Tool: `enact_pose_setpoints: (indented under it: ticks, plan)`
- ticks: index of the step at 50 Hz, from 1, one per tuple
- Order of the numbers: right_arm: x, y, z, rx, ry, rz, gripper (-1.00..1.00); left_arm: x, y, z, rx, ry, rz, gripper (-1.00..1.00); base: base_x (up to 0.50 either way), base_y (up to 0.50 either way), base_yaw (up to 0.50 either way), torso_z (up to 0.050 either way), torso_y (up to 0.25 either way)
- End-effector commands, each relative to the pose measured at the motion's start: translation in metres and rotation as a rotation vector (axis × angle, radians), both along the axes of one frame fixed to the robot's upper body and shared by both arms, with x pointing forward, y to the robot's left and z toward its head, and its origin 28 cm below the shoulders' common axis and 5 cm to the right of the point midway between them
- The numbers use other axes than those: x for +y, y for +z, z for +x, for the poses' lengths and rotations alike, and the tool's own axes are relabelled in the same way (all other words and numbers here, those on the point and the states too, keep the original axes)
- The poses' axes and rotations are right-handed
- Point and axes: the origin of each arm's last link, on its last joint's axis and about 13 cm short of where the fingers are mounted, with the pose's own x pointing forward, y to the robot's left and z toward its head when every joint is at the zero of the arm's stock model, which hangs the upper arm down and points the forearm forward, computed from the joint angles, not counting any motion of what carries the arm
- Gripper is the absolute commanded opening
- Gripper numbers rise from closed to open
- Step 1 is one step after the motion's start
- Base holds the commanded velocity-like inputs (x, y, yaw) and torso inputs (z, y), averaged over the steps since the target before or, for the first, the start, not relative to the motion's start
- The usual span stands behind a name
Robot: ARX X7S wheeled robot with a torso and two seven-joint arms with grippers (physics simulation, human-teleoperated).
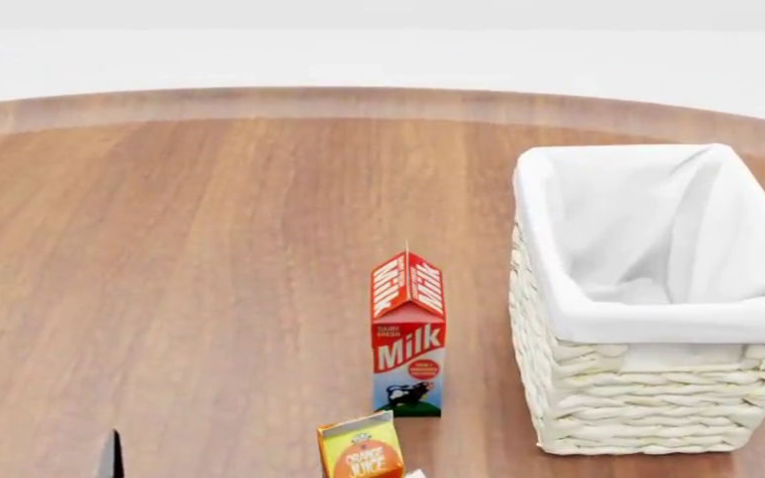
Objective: Pick up the tomato sauce, and put it in the basket.
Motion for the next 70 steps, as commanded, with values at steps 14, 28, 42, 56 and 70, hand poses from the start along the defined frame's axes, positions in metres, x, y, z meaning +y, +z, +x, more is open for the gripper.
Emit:
enact_pose_setpoints:
  ticks: [14,28,42,56,70]
  plan:
    - [0.003,-0.008,0.019,-0.004,0.000,-0.002,1.00,-0.002,-0.003,0.002,0.013,-0.008,0.001,1.00,0.00,0.00,0.00,0.000,0.000]
    - [0.000,-0.006,0.027,0.003,-0.022,-0.024,1.00,-0.002,-0.004,0.002,0.017,-0.009,-0.001,1.00,0.00,0.00,0.00,0.000,0.000]
    - [-0.001,-0.014,0.034,0.032,-0.036,-0.042,1.00,-0.003,-0.005,0.002,0.020,-0.015,0.000,1.00,0.00,0.00,0.00,0.000,0.000]
    - [0.000,-0.030,0.041,0.084,-0.038,-0.037,1.00,-0.004,-0.006,0.002,0.024,-0.020,-0.002,1.00,0.00,0.00,0.00,0.000,0.000]
    - [0.001,-0.032,0.044,0.132,-0.020,-0.044,1.00,-0.003,-0.006,0.003,0.025,-0.020,-0.005,1.00,0.00,0.00,0.00,0.000,0.000]
